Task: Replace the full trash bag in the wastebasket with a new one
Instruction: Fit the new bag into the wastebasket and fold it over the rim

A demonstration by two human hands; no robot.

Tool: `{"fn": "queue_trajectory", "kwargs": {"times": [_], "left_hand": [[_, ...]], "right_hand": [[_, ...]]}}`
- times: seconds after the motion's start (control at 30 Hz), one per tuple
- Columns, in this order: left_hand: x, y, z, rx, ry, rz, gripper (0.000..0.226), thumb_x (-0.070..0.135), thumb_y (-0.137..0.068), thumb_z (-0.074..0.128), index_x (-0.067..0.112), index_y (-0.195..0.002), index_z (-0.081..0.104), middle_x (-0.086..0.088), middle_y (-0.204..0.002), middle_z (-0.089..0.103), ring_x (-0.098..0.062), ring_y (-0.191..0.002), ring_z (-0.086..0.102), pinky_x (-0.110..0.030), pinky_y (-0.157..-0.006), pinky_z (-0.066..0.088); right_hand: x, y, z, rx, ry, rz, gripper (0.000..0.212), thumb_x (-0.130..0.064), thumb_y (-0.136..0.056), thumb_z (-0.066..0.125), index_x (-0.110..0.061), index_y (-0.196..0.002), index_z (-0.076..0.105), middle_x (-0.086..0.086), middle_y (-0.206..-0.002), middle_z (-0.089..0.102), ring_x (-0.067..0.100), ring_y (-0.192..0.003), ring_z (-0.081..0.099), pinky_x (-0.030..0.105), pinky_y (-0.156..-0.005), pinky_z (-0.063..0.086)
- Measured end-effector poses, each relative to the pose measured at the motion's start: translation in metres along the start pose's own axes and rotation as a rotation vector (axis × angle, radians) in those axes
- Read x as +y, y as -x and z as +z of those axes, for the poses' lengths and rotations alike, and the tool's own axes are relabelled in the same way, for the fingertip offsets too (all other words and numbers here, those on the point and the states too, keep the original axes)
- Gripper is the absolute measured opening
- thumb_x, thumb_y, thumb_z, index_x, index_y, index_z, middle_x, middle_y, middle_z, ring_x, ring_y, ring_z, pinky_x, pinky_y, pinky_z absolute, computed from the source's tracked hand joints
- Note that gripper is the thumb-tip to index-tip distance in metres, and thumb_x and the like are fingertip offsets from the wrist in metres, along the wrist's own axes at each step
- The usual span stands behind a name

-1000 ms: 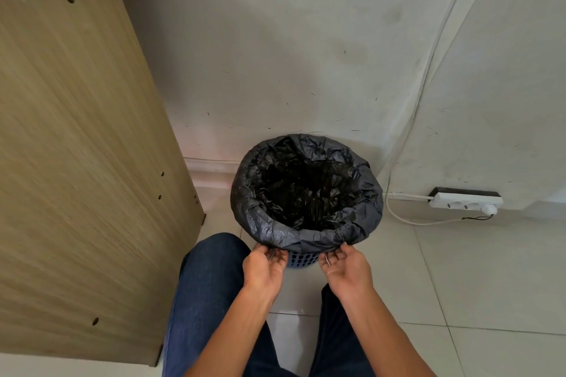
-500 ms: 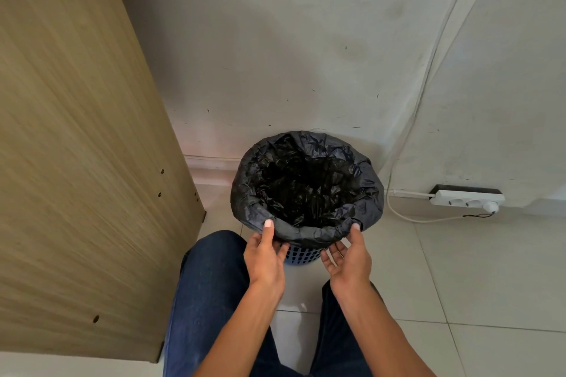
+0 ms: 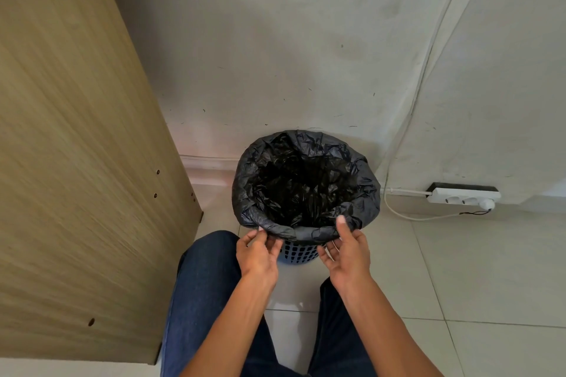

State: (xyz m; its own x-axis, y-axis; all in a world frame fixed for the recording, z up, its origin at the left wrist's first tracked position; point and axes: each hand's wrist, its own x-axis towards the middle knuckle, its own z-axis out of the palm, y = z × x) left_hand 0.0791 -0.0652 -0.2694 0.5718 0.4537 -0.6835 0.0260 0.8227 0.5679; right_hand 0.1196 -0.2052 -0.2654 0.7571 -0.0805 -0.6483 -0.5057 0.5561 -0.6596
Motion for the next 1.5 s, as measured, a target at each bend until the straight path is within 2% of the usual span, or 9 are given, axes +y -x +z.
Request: {"fn": "queue_trajectory", "kwargs": {"times": [0.27, 0.4, 0.53, 0.73, 0.87, 1.0, 1.23, 1.4, 1.5], "left_hand": [[0.004, 0.007, 0.003, -0.060, 0.027, -0.038, 0.025, 0.032, -0.097, 0.064, 0.008, -0.107, 0.064, -0.007, -0.106, 0.067, -0.020, -0.096, 0.064, -0.039, -0.083, 0.056], [0.002, 0.008, 0.010, -0.034, -0.079, 0.048, 0.013, 0.005, -0.089, 0.071, 0.008, -0.088, 0.059, -0.008, -0.090, 0.066, -0.015, -0.080, 0.064, -0.033, -0.076, 0.056], [-0.001, 0.007, 0.017, -0.027, 0.047, 0.034, 0.018, -0.008, -0.088, 0.065, 0.008, -0.084, 0.058, -0.010, -0.086, 0.066, -0.019, -0.082, 0.066, -0.039, -0.085, 0.056], [-0.009, 0.008, 0.010, -0.159, 0.087, 0.003, 0.013, 0.000, -0.092, 0.064, 0.011, -0.093, 0.058, -0.011, -0.100, 0.065, -0.021, -0.095, 0.063, -0.037, -0.085, 0.055], [-0.008, 0.008, 0.004, -0.126, -0.074, -0.049, 0.013, 0.007, -0.089, 0.070, 0.013, -0.094, 0.060, -0.008, -0.107, 0.066, -0.020, -0.100, 0.061, -0.032, -0.075, 0.053], [0.003, 0.004, 0.004, -0.068, -0.077, 0.004, 0.016, 0.012, -0.090, 0.072, 0.009, -0.097, 0.058, -0.012, -0.104, 0.066, -0.023, -0.093, 0.062, -0.035, -0.068, 0.056], [0.002, 0.006, 0.010, -0.125, -0.051, 0.067, 0.023, 0.001, -0.095, 0.060, 0.009, -0.115, 0.055, -0.017, -0.117, 0.065, -0.031, -0.106, 0.065, -0.041, -0.079, 0.057], [-0.011, 0.013, 0.015, -0.140, -0.022, 0.110, 0.022, -0.001, -0.096, 0.056, 0.011, -0.114, 0.055, -0.012, -0.110, 0.065, -0.026, -0.099, 0.065, -0.040, -0.080, 0.056], [-0.021, 0.019, 0.017, -0.141, -0.005, 0.098, 0.033, 0.000, -0.096, 0.056, 0.008, -0.129, 0.054, -0.013, -0.121, 0.065, -0.027, -0.111, 0.063, -0.042, -0.088, 0.055]], "right_hand": [[-0.004, -0.005, 0.001, -0.038, -0.091, -0.033, 0.019, -0.004, -0.095, 0.062, -0.009, -0.109, 0.050, 0.021, -0.118, 0.061, 0.032, -0.103, 0.064, 0.043, -0.075, 0.056], [-0.005, -0.005, 0.000, -0.099, -0.121, -0.031, 0.011, -0.001, -0.096, 0.059, -0.009, -0.099, 0.051, 0.022, -0.122, 0.061, 0.033, -0.105, 0.064, 0.045, -0.078, 0.055], [-0.008, -0.007, 0.001, -0.099, -0.201, 0.025, 0.027, 0.002, -0.096, 0.058, 0.001, -0.123, 0.055, 0.024, -0.129, 0.060, 0.033, -0.107, 0.063, 0.049, -0.090, 0.052], [-0.011, -0.008, -0.001, -0.119, -0.201, 0.048, 0.013, -0.006, -0.097, 0.058, -0.007, -0.110, 0.058, 0.018, -0.126, 0.062, 0.030, -0.116, 0.060, 0.042, -0.080, 0.055], [-0.025, -0.013, -0.002, -0.154, -0.079, -0.021, 0.004, -0.005, -0.100, 0.054, -0.008, -0.102, 0.057, 0.016, -0.114, 0.065, 0.028, -0.102, 0.065, 0.043, -0.076, 0.057], [-0.042, -0.021, -0.003, -0.173, 0.090, -0.071, 0.013, -0.004, -0.101, 0.051, -0.004, -0.113, 0.056, 0.018, -0.116, 0.067, 0.031, -0.104, 0.066, 0.044, -0.076, 0.058], [-0.037, -0.013, -0.002, -0.041, 0.037, -0.118, 0.017, -0.013, -0.096, 0.063, 0.004, -0.098, 0.063, 0.027, -0.118, 0.067, 0.032, -0.102, 0.069, 0.040, -0.077, 0.060], [-0.005, 0.009, -0.003, 0.088, 0.226, -0.008, 0.066, -0.035, -0.083, 0.079, -0.010, -0.131, 0.042, 0.010, -0.123, 0.054, 0.026, -0.111, 0.058, 0.046, -0.082, 0.060], [0.008, 0.020, 0.011, -0.022, 0.139, 0.036, 0.027, -0.020, -0.092, 0.070, -0.005, -0.112, 0.061, 0.017, -0.111, 0.065, 0.026, -0.093, 0.065, 0.040, -0.070, 0.060]]}}
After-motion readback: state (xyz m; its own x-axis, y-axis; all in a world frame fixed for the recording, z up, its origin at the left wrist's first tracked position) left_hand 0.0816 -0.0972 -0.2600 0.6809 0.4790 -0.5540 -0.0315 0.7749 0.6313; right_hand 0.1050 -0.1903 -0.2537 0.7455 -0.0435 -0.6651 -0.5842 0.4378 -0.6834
